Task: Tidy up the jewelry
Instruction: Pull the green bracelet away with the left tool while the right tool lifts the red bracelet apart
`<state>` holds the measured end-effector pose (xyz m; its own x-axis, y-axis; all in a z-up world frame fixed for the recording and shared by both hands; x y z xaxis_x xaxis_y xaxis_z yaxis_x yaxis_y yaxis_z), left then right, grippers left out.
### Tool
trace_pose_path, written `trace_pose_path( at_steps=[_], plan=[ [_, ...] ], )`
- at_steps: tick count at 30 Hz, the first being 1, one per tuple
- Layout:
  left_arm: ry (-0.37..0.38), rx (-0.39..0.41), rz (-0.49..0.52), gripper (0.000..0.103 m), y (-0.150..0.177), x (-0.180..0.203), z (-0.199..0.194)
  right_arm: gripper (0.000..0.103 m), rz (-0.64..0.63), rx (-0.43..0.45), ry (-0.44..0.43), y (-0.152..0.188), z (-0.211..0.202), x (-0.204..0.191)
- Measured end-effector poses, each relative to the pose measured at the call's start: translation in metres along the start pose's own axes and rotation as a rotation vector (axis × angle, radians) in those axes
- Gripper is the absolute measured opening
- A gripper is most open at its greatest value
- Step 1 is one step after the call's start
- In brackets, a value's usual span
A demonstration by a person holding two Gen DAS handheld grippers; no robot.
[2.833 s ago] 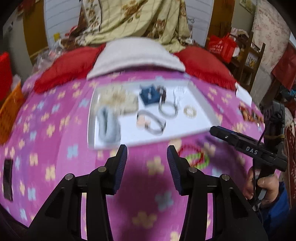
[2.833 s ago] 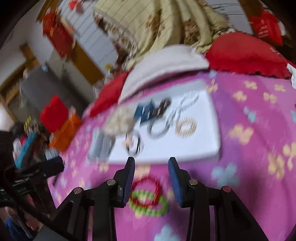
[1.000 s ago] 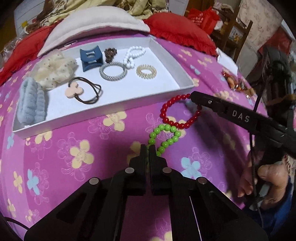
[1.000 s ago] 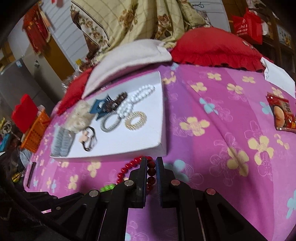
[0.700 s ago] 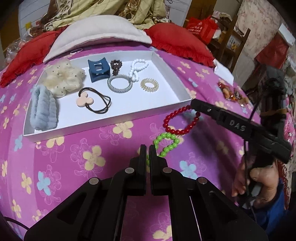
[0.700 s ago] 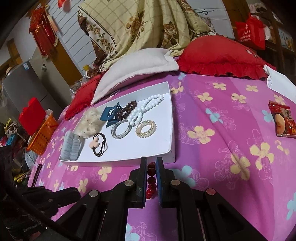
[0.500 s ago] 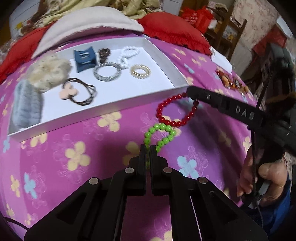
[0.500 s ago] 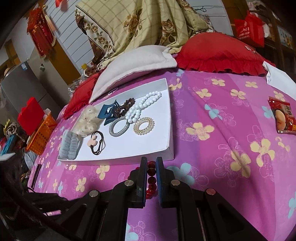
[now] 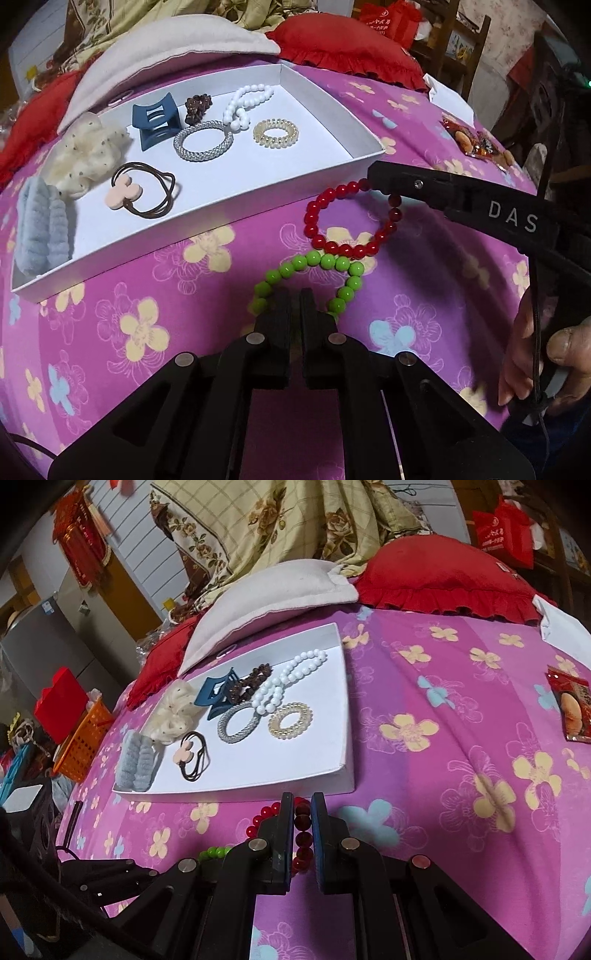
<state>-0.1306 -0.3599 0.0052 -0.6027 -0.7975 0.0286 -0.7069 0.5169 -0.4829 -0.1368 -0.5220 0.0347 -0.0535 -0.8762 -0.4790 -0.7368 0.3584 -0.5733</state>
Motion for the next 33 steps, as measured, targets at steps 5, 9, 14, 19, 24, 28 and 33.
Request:
trace_pose_path(
  at_steps=[5,9,14,19,24,28,33],
  plan=[
    [0.027,0.027,-0.041,0.001,0.001,-0.007,-0.018,0.008,-0.015,0.049,-0.048,-0.002,-0.013,-0.008],
    [0.046,0.08,-0.088,0.001,-0.005,-0.026,-0.047,0.008,-0.027,0.096,-0.077,-0.004,-0.025,-0.017],
    [0.077,0.131,-0.14,0.001,-0.015,-0.048,-0.073,0.008,-0.051,0.159,-0.121,-0.008,-0.045,-0.032],
    [0.098,0.104,-0.104,0.002,-0.013,-0.038,-0.06,0.008,-0.046,0.154,-0.129,-0.009,-0.046,-0.035],
    [0.091,0.018,-0.049,0.002,-0.004,-0.02,-0.024,0.008,-0.017,0.138,-0.13,-0.009,-0.044,-0.026],
    [0.099,-0.003,-0.046,0.002,-0.003,-0.021,-0.011,0.008,-0.002,0.135,-0.128,-0.01,-0.042,-0.02],
    [0.112,-0.004,-0.043,0.011,-0.003,-0.02,-0.003,0.008,-0.002,0.124,-0.125,-0.009,-0.039,-0.019]
  ],
)
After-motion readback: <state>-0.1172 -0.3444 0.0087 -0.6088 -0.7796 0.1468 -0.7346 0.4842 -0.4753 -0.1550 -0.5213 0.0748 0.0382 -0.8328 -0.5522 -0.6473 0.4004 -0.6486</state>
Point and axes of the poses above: each gripper's, at about its wrist camera, not at the fingertips, and z roughly the way its jaws point, x to its right, y to its underside, the point moved 1 cm from there along z, roughly the way its jaws point, and after that the axes turned 6 degrees about z, right-handed, at the moved point
